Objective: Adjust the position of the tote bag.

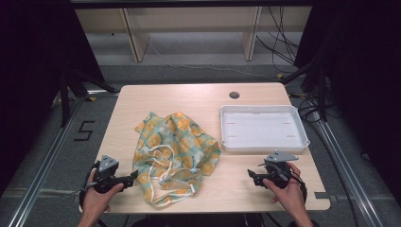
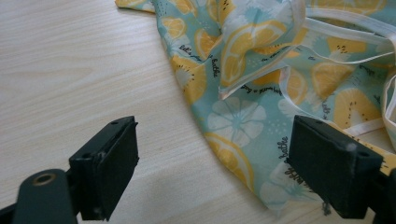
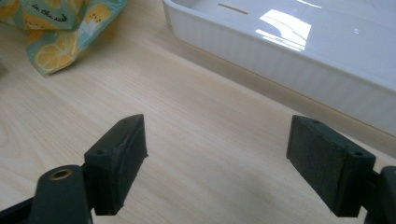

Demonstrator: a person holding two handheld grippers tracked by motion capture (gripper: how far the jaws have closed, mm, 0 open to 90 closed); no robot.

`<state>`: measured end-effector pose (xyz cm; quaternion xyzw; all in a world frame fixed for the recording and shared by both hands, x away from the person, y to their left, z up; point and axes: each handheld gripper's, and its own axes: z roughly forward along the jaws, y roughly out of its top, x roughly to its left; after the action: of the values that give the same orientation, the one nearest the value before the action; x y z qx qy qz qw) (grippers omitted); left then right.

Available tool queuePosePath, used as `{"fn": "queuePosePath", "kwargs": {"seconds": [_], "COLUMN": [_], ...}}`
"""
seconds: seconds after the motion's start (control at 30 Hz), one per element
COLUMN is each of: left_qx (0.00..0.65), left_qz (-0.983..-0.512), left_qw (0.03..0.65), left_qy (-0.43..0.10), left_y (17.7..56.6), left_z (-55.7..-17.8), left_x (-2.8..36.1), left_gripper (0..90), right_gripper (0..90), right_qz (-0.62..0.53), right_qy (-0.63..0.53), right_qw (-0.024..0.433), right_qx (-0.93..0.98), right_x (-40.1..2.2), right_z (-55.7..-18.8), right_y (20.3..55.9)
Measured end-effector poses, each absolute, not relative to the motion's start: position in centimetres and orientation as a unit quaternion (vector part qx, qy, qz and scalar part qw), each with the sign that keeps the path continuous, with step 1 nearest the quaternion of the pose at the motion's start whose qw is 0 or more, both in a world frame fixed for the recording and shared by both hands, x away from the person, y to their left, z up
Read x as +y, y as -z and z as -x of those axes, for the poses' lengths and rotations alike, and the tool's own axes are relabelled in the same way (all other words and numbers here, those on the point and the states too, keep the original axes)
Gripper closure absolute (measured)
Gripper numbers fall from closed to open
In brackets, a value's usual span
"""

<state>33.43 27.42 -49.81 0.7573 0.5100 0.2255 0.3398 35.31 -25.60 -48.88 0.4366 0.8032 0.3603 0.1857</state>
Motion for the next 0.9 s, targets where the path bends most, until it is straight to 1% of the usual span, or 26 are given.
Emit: {"fn": "queuePosePath", "kwargs": {"seconds": [0.07, 0.1, 0.17, 0.2, 0.23, 0.4, 0.5, 0.53, 0.73, 0.83, 0.9], "left_qx": [0.517, 0.52, 0.522, 0.515, 0.52, 0.522, 0.515, 0.525, 0.527, 0.522, 0.514], "left_qz": [-0.748, -0.742, -0.742, -0.751, -0.743, -0.736, -0.749, -0.737, -0.731, -0.738, -0.749], "left_qw": [0.349, 0.357, 0.357, 0.347, 0.356, 0.369, 0.354, 0.365, 0.379, 0.374, 0.364], "left_qy": [-0.226, -0.226, -0.225, -0.223, -0.226, -0.222, -0.22, -0.22, -0.212, -0.209, -0.208], "left_y": [49.9, 50.0, 50.0, 49.8, 50.0, 50.0, 49.8, 49.9, 49.7, 49.5, 49.5], "left_z": [-33.4, -33.5, -33.5, -33.5, -33.6, -33.6, -33.6, -33.7, -34.1, -34.5, -35.3], "left_x": [27.2, 27.1, 27.1, 27.3, 27.1, 27.0, 27.2, 26.9, 26.8, 26.9, 26.5], "left_gripper": [15.5, 15.4, 15.4, 15.5, 17.1, 18.1, 17.9, 17.7, 16.2, 16.1, 16.2], "right_gripper": [19.6, 18.5, 18.2, 18.2, 17.9, 17.9, 17.9, 17.9, 17.0, 17.1, 17.4], "right_qz": [-0.438, -0.431, -0.436, -0.422, -0.422, -0.416, -0.414, -0.414, -0.408, -0.417, -0.403], "right_qy": [-0.361, -0.364, -0.362, -0.362, -0.359, -0.357, -0.358, -0.357, -0.357, -0.36, -0.358], "right_qw": [0.176, 0.179, 0.171, 0.182, 0.181, 0.181, 0.182, 0.182, 0.18, 0.174, 0.181], "right_qx": [0.805, 0.806, 0.806, 0.811, 0.813, 0.816, 0.817, 0.817, 0.82, 0.816, 0.823], "right_x": [-25.5, -25.5, -25.5, -25.5, -25.4, -25.3, -25.2, -25.2, -25.2, -24.9, -24.9], "right_z": [-35.3, -35.3, -35.1, -35.3, -35.2, -35.2, -35.2, -35.2, -35.1, -34.9, -35.1], "right_y": [48.8, 49.0, 48.8, 49.0, 49.0, 49.0, 49.0, 49.0, 48.9, 48.8, 49.1]}}
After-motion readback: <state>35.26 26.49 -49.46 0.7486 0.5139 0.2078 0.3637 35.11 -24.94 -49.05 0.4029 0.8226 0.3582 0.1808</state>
